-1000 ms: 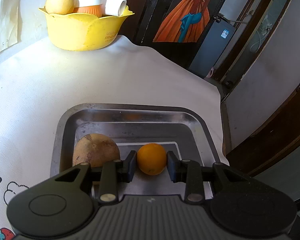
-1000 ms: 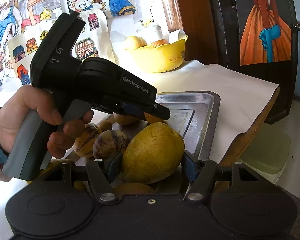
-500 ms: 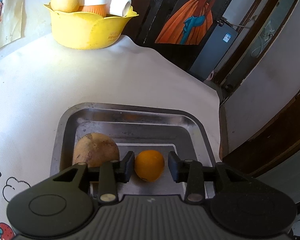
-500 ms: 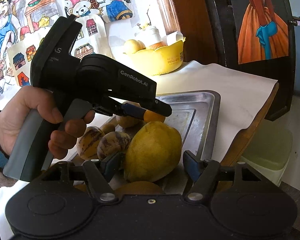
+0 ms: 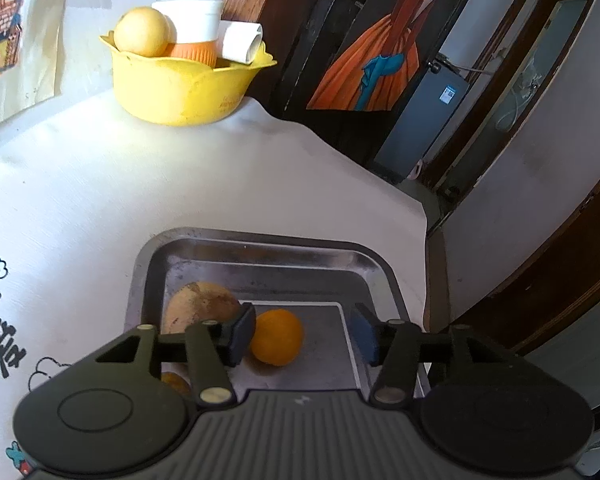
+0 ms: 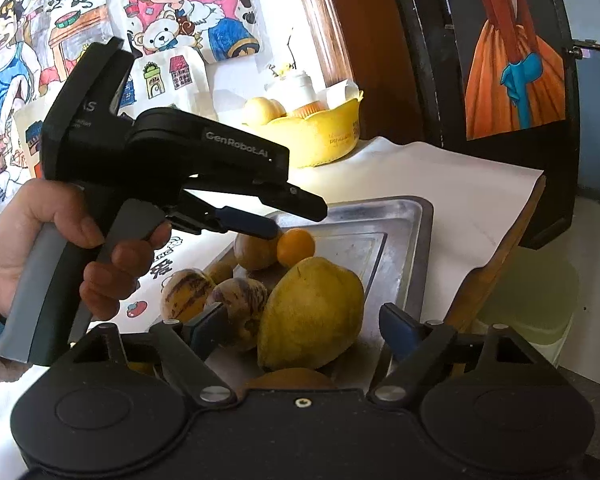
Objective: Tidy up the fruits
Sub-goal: 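Lower and open left tool to release the orange while right tool releases the pear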
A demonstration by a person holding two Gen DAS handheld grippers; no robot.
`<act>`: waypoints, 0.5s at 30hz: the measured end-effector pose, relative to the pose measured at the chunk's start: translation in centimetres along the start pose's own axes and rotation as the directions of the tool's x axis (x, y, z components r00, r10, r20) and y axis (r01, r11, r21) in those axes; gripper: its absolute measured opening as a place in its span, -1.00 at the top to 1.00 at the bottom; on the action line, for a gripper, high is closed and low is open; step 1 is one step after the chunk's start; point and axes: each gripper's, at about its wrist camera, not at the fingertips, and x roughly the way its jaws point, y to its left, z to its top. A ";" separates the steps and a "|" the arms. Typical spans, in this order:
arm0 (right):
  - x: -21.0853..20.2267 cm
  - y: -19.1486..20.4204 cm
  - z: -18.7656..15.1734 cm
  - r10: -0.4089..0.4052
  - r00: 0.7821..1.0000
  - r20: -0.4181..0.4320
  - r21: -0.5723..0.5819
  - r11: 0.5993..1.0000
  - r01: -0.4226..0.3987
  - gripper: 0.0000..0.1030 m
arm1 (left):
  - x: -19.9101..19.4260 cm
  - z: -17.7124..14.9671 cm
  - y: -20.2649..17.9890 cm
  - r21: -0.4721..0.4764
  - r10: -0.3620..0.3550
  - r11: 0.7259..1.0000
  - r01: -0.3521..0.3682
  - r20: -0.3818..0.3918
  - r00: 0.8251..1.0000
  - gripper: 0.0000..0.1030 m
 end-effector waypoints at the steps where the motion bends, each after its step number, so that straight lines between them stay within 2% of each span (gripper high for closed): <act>1: -0.1 0.0 0.0 -0.001 1.000 0.003 0.003 1.000 0.001 -0.66 | -0.2 0.0 0.0 0.000 -0.001 1.000 0.001 0.005 1.000 -0.25; 4: -0.4 0.2 0.1 -0.007 1.000 0.017 0.009 1.000 0.007 -0.69 | -0.8 0.0 0.0 -0.002 -0.011 1.000 0.011 0.007 1.000 -0.43; 11: -1.2 0.6 0.5 -0.016 0.999 0.048 0.024 1.000 0.014 -0.78 | -2.6 0.2 0.0 0.004 -0.017 1.000 0.017 0.043 0.999 -0.70; 15: -1.5 0.9 0.7 -0.049 0.998 0.049 0.030 0.998 0.047 -0.87 | -3.7 0.2 0.2 0.001 -0.011 1.000 0.011 0.071 0.997 -0.91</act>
